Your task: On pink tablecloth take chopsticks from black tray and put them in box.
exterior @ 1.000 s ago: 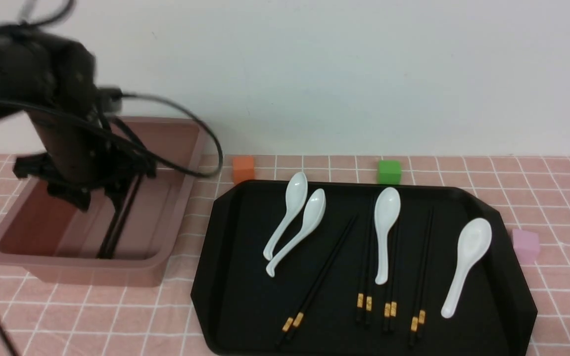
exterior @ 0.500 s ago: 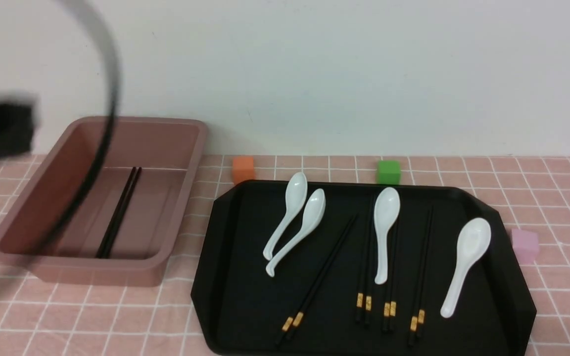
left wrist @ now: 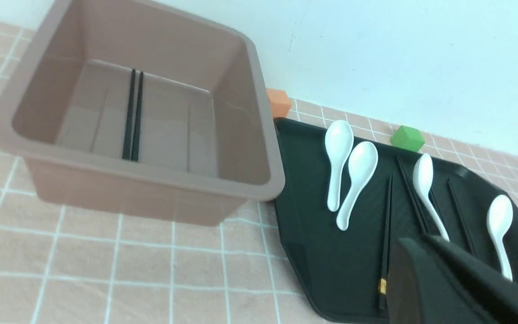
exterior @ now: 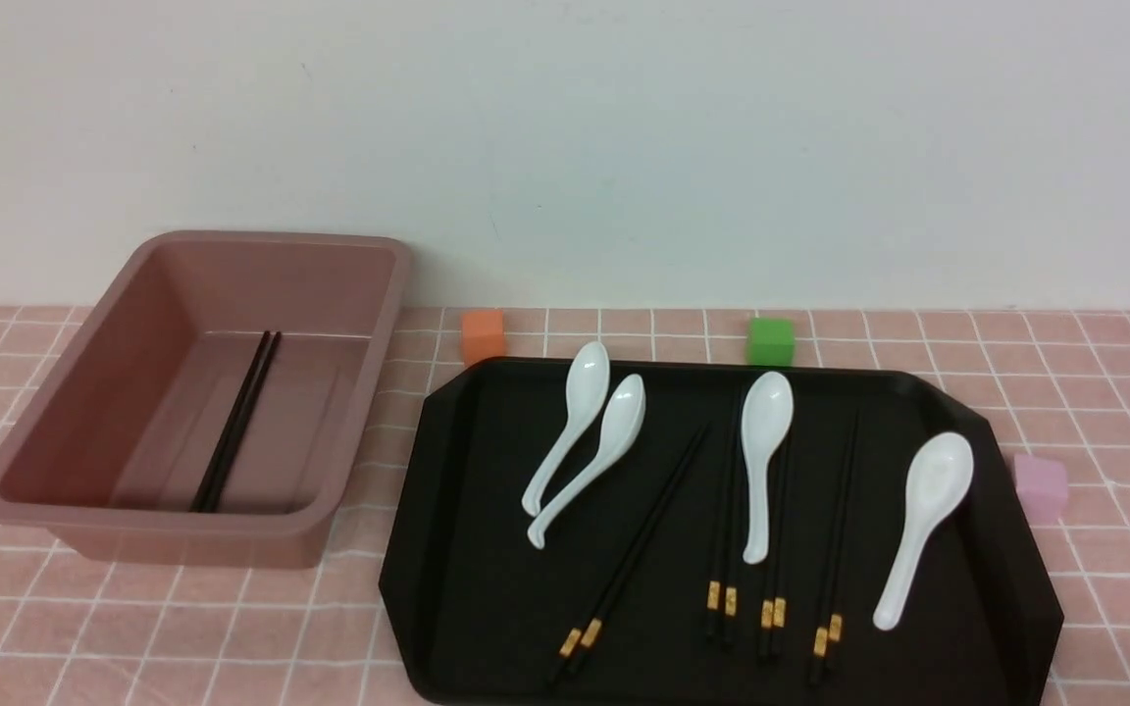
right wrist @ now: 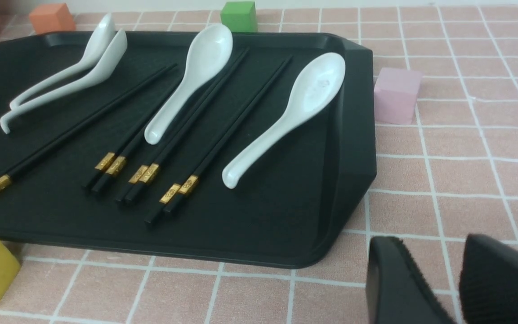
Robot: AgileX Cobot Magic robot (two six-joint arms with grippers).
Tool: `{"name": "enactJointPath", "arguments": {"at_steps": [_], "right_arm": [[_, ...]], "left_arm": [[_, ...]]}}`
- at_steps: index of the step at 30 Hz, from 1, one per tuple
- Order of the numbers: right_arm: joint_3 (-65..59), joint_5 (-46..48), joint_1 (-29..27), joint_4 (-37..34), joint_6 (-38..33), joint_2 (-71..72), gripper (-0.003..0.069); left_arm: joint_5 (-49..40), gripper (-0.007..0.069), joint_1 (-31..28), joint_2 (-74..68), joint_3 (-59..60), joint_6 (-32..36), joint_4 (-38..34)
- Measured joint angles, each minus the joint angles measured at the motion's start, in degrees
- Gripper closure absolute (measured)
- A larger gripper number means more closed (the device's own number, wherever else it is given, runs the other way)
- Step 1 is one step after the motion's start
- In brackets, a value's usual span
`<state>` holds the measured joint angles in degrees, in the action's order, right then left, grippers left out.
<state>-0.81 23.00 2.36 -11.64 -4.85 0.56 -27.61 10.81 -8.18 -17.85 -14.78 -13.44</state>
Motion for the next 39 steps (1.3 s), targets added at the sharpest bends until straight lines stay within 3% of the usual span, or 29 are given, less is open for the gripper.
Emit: {"name": "enactJointPath", "arguments": {"at_steps": [16,22,28,39], "right_arm": [[0.0,0.0,0.0,0.0,0.0,0.0,0.0419],[0.0,0.0,0.0,0.0,0.0,0.0,0.0419],[0.0,0.0,0.0,0.0,0.0,0.0,0.0419],[0.0,0.04,0.0,0.0,0.0,0.0,0.0419]], "left_arm": [[0.35,0.0638,0.0,0.05,2.53,-0.55,1.04],[6.68,0.0638,-0.16,0.94,5.37,2.2,1.04],[13.09,0.0638,-6.71,7.94,12.51,3.8,2.85],[5.26,0.0638,-9.06,8.74,19.61,-2.43,9.57]]}}
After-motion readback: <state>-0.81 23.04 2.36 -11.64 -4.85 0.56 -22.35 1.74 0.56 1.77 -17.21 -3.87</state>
